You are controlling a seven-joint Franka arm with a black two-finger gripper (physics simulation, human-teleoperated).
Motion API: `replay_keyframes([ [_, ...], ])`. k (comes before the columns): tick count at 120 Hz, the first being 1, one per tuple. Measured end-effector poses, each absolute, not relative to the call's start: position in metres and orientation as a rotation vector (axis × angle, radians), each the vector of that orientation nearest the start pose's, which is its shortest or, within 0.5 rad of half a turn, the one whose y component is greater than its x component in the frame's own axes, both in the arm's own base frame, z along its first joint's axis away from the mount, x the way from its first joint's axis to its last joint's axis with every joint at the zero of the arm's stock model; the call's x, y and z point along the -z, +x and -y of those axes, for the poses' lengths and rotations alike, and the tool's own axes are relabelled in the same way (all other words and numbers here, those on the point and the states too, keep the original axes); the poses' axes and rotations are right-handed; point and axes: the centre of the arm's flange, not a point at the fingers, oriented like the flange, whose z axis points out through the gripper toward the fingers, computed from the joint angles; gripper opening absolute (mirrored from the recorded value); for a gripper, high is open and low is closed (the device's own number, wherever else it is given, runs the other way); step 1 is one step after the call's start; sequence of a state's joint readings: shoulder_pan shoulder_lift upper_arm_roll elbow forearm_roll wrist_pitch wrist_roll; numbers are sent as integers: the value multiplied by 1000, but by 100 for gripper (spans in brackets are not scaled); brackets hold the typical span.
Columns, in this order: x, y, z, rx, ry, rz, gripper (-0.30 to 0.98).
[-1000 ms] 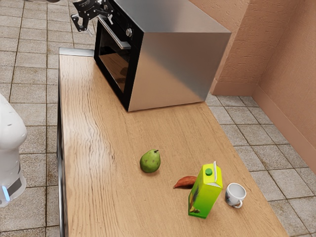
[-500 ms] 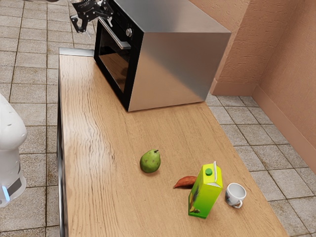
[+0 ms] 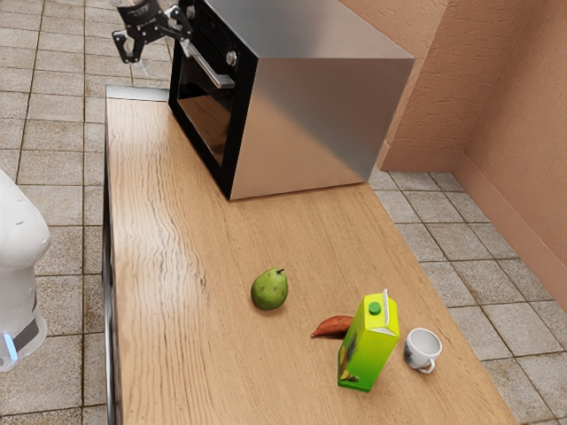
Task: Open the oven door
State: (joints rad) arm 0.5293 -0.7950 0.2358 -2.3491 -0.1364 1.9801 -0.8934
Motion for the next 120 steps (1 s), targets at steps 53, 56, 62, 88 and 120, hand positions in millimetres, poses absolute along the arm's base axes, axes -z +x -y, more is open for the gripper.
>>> replay_keyframes([
  [53, -639, 269, -206, -481, 1974, -1993, 69],
  [56, -643, 270, -203, -489, 1974, -1988, 69],
  [62, -649, 275, -195, -493, 1983, -1964, 69],
  [88, -662, 276, -184, -488, 1954, -1973, 69],
  [120, -662, 263, -197, -454, 1868, -2024, 69],
])
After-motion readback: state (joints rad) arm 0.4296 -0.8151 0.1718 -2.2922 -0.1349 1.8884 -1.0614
